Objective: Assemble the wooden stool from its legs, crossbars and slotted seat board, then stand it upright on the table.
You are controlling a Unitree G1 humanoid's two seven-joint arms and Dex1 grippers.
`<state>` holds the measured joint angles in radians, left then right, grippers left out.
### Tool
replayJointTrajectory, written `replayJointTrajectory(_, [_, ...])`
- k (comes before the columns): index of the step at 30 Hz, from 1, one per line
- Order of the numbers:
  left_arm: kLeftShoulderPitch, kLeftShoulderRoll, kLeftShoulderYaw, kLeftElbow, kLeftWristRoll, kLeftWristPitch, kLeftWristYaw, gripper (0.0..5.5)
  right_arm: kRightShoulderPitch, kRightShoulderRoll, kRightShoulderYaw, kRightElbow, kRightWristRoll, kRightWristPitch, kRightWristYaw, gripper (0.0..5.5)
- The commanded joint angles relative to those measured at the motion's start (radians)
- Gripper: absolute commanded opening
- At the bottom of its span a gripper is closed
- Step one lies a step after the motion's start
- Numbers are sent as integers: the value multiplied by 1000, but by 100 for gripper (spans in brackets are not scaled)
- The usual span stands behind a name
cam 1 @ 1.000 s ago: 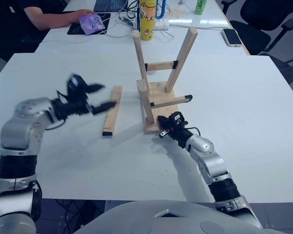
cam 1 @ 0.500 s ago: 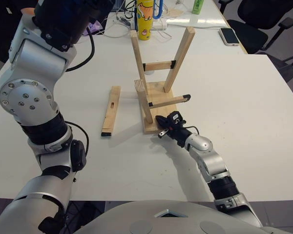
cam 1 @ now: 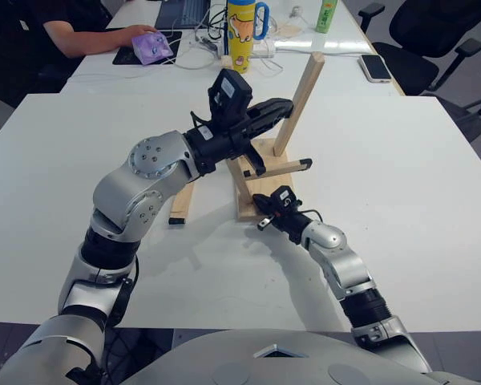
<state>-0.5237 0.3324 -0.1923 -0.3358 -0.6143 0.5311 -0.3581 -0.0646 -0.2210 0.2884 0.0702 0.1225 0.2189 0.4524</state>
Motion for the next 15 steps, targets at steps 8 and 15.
replayJointTrajectory(8, [159,28,349,42,192,-114,202,106,54,-27,8,86,-41,42,3,0])
replayJointTrajectory(15, [398,-67,282,174,268,-92,225,210,11,-25,9,124,-45,16,21,0])
